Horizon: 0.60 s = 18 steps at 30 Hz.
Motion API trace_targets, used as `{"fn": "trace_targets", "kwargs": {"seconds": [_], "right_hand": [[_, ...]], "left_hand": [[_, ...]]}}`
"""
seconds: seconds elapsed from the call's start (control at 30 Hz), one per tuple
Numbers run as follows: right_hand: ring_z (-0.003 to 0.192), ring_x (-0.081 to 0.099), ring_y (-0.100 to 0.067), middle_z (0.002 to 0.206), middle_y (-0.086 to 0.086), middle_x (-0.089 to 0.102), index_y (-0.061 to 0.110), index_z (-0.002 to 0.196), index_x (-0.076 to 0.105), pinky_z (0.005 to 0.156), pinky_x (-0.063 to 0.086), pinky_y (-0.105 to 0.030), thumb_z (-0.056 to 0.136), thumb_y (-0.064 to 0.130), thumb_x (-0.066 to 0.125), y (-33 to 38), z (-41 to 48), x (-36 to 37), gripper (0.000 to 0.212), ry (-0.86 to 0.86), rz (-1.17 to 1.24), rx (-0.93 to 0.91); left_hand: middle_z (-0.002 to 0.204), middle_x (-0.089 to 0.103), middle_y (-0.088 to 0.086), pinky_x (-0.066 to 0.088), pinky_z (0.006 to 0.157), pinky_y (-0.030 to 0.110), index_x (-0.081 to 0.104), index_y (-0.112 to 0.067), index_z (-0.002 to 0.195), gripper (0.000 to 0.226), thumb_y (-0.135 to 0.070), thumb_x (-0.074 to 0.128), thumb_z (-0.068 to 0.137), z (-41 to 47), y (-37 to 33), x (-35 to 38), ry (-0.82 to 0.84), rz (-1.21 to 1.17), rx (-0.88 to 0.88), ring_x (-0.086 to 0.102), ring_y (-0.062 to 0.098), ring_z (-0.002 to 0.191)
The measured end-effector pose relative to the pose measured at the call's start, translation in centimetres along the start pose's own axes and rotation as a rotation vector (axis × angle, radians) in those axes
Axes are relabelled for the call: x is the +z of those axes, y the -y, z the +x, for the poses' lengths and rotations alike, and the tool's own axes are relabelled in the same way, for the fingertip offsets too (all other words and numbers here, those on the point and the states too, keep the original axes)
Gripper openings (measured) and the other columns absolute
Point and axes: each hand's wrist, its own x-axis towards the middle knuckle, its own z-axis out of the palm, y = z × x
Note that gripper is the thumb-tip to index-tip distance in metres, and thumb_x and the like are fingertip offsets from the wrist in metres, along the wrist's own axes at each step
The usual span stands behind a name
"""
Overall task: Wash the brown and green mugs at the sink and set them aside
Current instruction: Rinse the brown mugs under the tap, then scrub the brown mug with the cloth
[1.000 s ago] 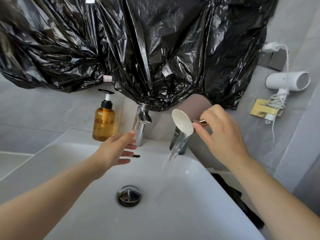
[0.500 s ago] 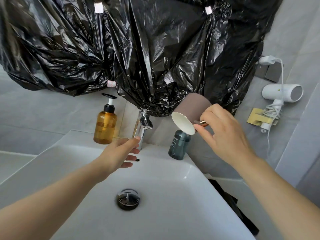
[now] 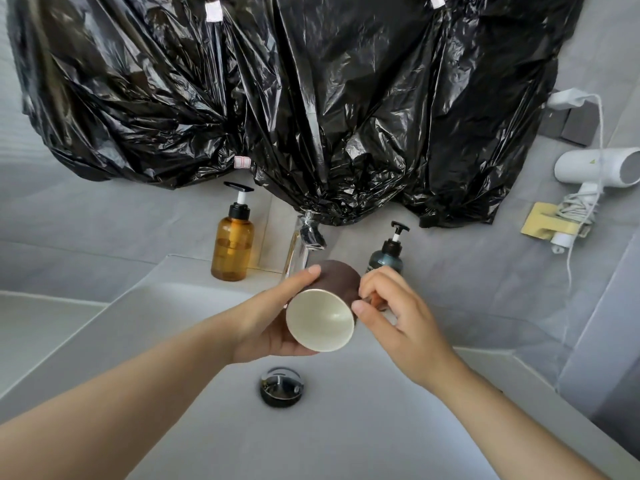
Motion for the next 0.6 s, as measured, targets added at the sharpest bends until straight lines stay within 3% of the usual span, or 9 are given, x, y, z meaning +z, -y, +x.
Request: {"fn": "trace_targets", "kwargs": {"seconds": [0.07,0.17,0.27,0.37,0.53,0.6], "right_hand": [[0.085,0.054,-0.014,0.096,0.008,0.051,0.016,0.085,0.051,0.076,0.043,-0.02,0.091,0.029,0.053,0.1,-0.4,0.1,0.015,0.032,0.031,0.027],[0.095,0.058,-0.013,0.114,0.017,0.051,0.023,0.096,0.054,0.079,0.048,-0.019,0.092,0.021,0.056,0.3,-1.2,-0.4,0.004,0.021,0.069,0.099],[0.099,0.059,-0.007,0.118,0.02,0.048,0.029,0.109,0.054,0.073,0.048,-0.015,0.094,0.015,0.059,0.6,-2.3,-1.4,0.022,-0.01,0.038,0.198],[0.096,0.056,-0.002,0.117,0.013,0.052,0.027,0.11,0.053,0.07,0.044,-0.01,0.093,0.012,0.058,1.3,-4.3,-2.9,0.023,-0.025,-0.015,0.287],[0.092,0.059,-0.007,0.112,0.006,0.057,0.023,0.115,0.053,0.073,0.043,-0.008,0.093,0.019,0.06,3.1,-9.4,-7.3,0.023,-0.161,0.032,0.504],[0.092,0.06,-0.009,0.109,0.004,0.06,0.024,0.112,0.054,0.071,0.042,-0.007,0.092,0.019,0.061,3.9,-11.8,-9.4,0.022,-0.217,0.035,0.567]], "left_hand": [[0.112,0.073,0.012,0.06,0.081,0.042,0.064,-0.018,0.121,0.067,-0.058,0.07,0.068,0.0,0.4,0.3,-0.044,0.028,0.013,0.072,0.027,0.098],[0.115,0.071,0.017,0.06,0.08,0.043,0.062,-0.013,0.123,0.074,-0.052,0.076,0.061,0.0,0.8,0.5,-0.125,0.041,0.029,0.07,0.032,0.104],[0.112,0.072,0.017,0.061,0.073,0.041,0.059,-0.009,0.124,0.084,-0.049,0.089,0.056,-0.8,0.7,0.7,-0.205,0.065,0.065,0.073,0.03,0.097],[0.112,0.071,0.016,0.061,0.07,0.039,0.055,-0.008,0.125,0.085,-0.047,0.083,0.055,-2.1,0.3,1.4,-0.277,0.105,0.096,0.075,0.027,0.09],[0.106,0.071,0.014,0.061,0.073,0.04,0.061,-0.015,0.118,0.06,-0.045,0.079,0.069,-5.8,0.3,5.9,-0.253,0.068,0.076,0.071,0.029,0.092],[0.099,0.071,0.012,0.061,0.066,0.036,0.061,-0.017,0.112,0.041,-0.042,0.073,0.082,-7.5,0.4,8.3,-0.239,0.044,0.089,0.07,0.027,0.089]]}}
